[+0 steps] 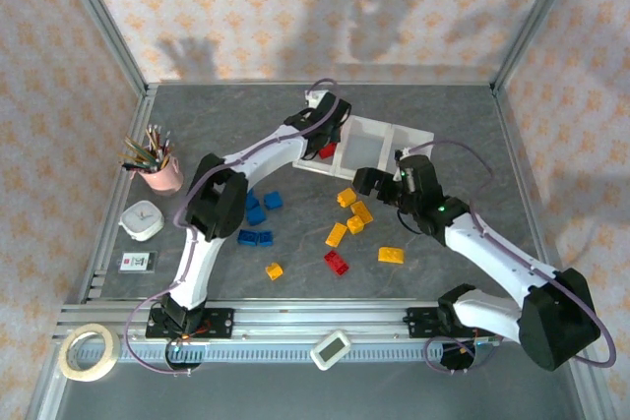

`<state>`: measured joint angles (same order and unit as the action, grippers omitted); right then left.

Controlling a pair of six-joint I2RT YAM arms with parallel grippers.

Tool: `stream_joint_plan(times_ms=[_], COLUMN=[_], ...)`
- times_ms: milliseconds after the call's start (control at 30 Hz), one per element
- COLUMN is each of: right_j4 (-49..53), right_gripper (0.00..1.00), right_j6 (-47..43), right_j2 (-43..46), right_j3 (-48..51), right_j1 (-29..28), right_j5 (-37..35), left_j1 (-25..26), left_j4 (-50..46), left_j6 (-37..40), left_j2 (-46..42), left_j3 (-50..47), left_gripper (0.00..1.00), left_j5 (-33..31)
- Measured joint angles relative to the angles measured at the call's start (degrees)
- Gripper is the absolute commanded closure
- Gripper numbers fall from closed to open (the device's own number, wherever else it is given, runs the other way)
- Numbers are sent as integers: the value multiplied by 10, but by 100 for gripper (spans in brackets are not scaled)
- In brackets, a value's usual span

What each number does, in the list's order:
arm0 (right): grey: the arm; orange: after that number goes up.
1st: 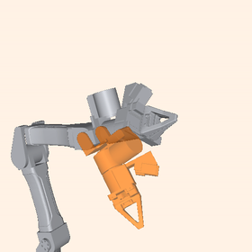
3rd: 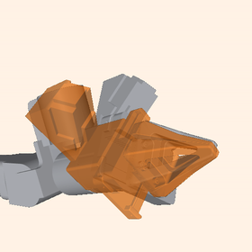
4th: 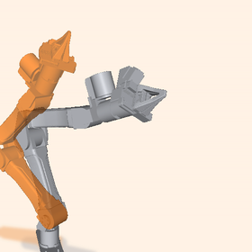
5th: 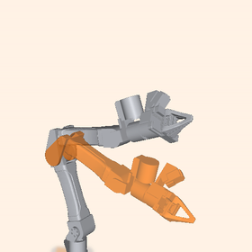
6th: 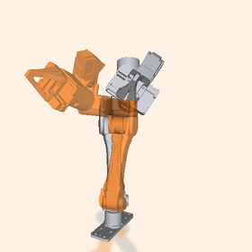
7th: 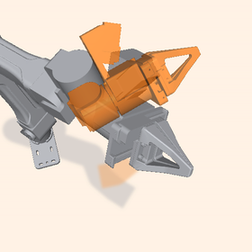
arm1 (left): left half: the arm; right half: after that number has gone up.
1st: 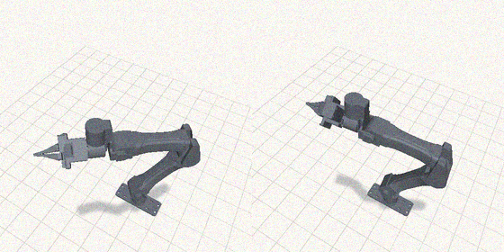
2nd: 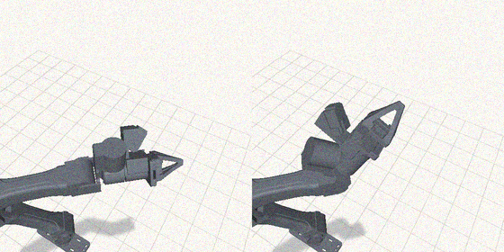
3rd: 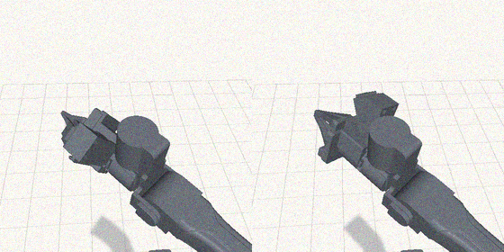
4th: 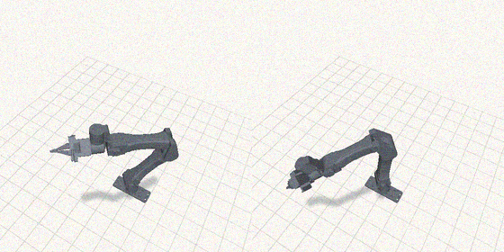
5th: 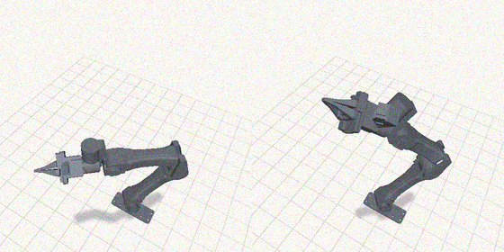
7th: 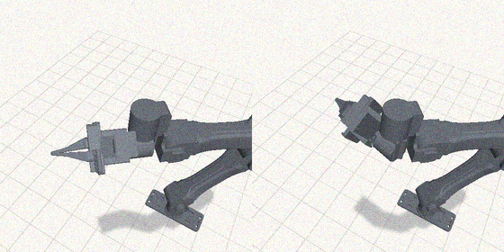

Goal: Sort the legos into containers by color
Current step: Place the lego in the container.

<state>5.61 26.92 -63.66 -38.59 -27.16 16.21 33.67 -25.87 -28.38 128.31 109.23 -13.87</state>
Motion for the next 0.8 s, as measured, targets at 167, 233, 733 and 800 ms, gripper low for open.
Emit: stream_joint_plan(times_ms=[167,233,733,800], right_j4=[5,9,70,80], right_gripper=[0,0,0,0], right_j6=[-6,-8,-8,-5], right_j2=[-4,-4,63,77], right_j3=[-8,-13,12,27], right_j1=[0,0,0,0], right_j5=[-2,-2,18,25], left_j1=[-5,-6,78,105], left_j4=[-18,-19,-5,0], left_j6=[12,15,-28,-50], left_j2=[2,-3,-327,-369], left_j3=[20,23,-285,-342], left_gripper=[43,41,34,34], left_j5=[3,4,62,65])
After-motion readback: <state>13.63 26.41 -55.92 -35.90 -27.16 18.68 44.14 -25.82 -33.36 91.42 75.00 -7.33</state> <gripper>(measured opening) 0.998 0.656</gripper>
